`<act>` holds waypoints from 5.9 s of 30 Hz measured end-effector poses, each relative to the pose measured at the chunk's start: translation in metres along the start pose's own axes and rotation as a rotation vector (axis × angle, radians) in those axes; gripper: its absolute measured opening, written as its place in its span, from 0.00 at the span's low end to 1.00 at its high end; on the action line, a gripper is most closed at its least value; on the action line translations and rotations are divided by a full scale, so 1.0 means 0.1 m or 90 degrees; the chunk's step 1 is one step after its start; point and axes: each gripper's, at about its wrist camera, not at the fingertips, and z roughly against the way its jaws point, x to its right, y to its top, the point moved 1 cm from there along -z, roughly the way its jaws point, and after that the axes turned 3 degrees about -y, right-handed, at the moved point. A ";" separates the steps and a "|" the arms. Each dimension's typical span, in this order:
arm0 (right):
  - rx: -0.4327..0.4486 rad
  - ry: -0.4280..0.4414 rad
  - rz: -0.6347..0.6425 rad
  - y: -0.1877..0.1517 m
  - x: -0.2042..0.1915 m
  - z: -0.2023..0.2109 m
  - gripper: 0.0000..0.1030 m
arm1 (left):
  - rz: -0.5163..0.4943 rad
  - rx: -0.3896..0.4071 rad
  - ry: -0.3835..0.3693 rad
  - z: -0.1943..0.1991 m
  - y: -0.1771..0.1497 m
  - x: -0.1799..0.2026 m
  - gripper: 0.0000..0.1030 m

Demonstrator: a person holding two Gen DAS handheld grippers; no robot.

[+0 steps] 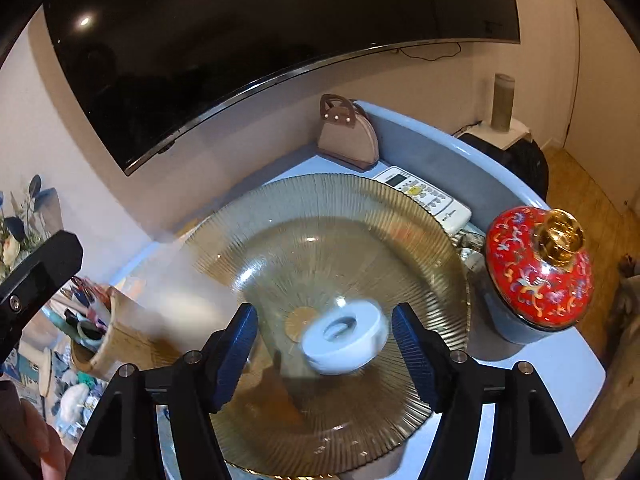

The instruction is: Organize soft objects

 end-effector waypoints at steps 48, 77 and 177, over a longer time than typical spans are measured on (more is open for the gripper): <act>-0.059 0.119 0.451 -2.60 -3.29 -0.30 1.00 | 0.330 0.052 0.382 2.17 -2.81 -2.49 0.82; -0.043 0.138 0.421 -2.61 -3.20 -0.26 1.00 | 0.288 0.032 0.404 2.11 -2.78 -2.38 0.82; 0.142 0.269 0.355 -2.04 -2.38 0.70 1.00 | 0.210 0.006 0.294 2.05 -2.69 -2.19 0.82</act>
